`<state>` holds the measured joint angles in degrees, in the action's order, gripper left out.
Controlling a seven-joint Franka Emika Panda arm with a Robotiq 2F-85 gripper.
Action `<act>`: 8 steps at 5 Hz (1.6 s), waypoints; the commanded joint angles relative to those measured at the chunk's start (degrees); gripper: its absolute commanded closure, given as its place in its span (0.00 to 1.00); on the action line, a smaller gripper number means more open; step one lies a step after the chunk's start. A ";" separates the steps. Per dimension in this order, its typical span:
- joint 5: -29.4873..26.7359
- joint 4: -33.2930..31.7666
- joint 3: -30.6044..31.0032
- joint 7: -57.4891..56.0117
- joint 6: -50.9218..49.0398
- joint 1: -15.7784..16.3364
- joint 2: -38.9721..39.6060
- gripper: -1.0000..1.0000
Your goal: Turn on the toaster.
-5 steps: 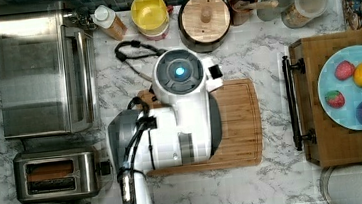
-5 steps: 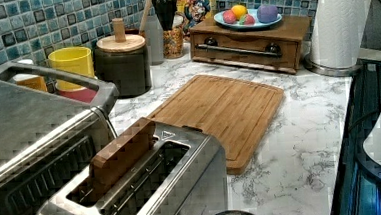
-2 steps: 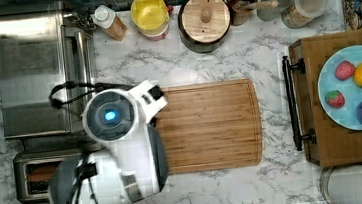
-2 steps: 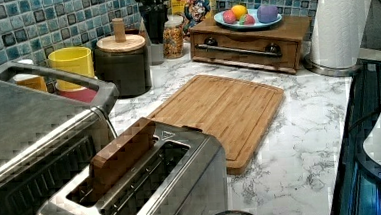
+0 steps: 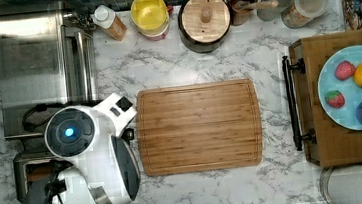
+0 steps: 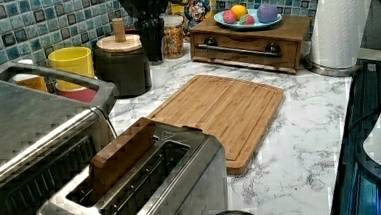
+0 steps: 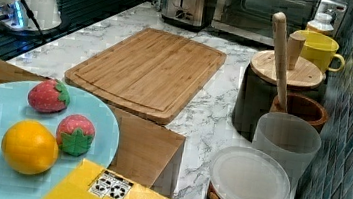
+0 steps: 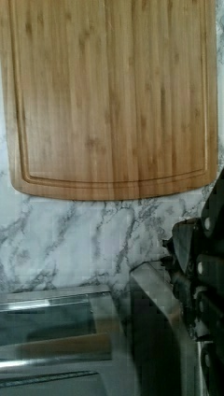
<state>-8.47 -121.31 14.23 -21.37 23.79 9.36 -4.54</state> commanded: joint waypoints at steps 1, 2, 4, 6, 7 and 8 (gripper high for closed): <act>-2.32 -7.74 1.70 -2.93 1.79 2.60 -4.92 1.00; -5.74 -10.47 2.36 -5.82 3.43 3.85 -7.32 1.00; -8.48 -13.70 1.37 -7.16 5.71 8.46 -8.27 1.00; -7.36 -15.08 2.94 -4.70 7.83 5.68 -5.72 1.00; -6.61 -15.01 2.70 -4.47 8.66 4.94 -4.21 1.00; -8.08 -15.04 1.94 -6.42 9.14 4.81 -2.29 1.00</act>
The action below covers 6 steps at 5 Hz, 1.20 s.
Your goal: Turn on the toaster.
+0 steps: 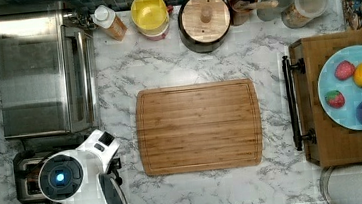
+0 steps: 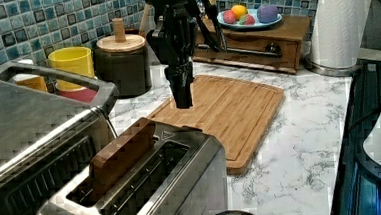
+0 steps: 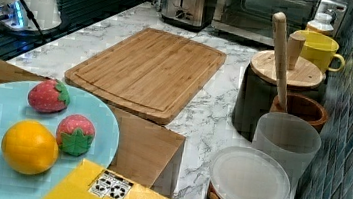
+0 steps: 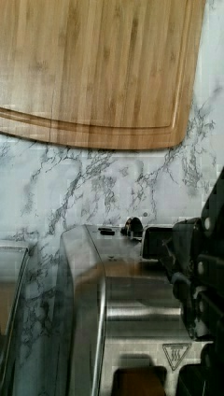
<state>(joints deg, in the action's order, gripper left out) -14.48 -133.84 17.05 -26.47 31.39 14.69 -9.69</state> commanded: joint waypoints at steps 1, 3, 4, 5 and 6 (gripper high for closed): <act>-4.52 -3.21 -1.19 -4.10 2.44 -0.04 3.44 1.00; -8.62 -5.76 -2.48 -9.44 5.39 1.28 1.77 1.00; -6.87 -3.38 -2.33 -8.67 2.88 1.11 4.40 1.00; -7.88 -3.82 -2.00 -10.29 3.43 0.99 4.71 1.00; -8.33 -3.72 -1.68 -10.72 4.91 0.84 5.69 1.00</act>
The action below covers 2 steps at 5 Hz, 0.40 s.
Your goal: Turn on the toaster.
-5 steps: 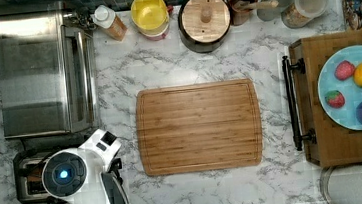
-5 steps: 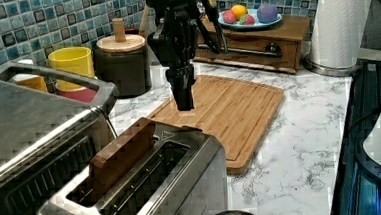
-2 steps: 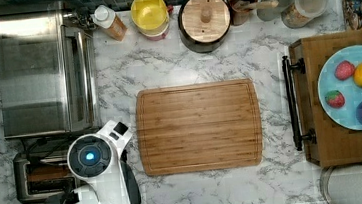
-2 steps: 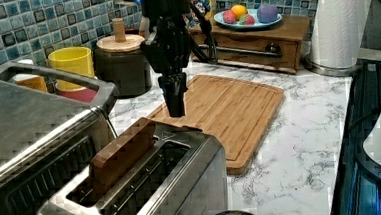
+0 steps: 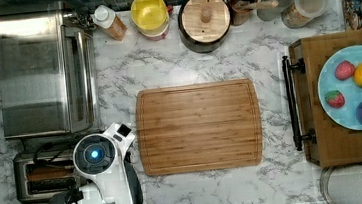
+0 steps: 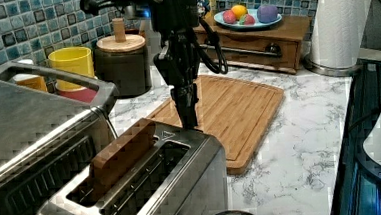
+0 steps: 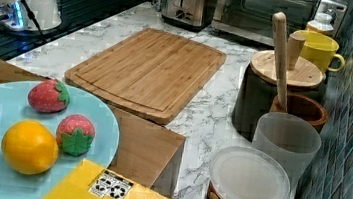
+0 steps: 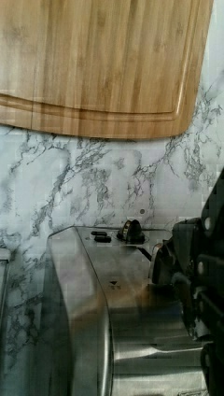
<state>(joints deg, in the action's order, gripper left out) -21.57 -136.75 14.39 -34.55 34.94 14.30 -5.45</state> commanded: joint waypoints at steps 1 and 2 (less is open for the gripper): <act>1.10 -0.57 1.33 -0.60 1.97 1.42 3.48 1.00; 2.81 -1.54 1.79 0.29 2.50 1.67 6.71 1.00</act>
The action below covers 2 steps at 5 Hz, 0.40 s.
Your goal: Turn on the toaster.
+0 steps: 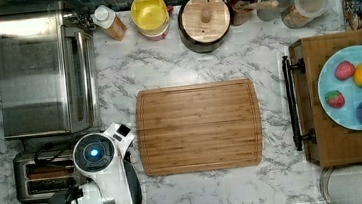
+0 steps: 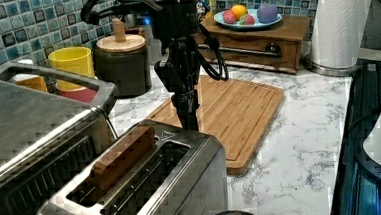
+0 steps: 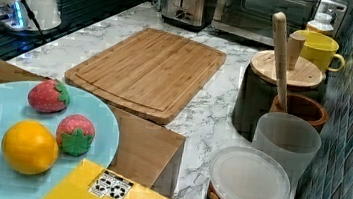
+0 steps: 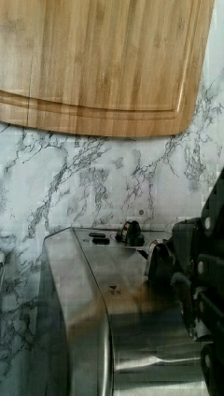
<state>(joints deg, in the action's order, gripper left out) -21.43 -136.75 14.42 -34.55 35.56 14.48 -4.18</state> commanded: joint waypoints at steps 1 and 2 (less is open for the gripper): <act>4.98 -1.91 2.36 1.79 1.69 2.31 10.43 1.00; 8.27 -1.80 2.86 4.57 2.14 4.06 17.65 1.00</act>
<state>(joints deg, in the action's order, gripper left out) -17.36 -134.62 15.08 -34.13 38.80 14.60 3.90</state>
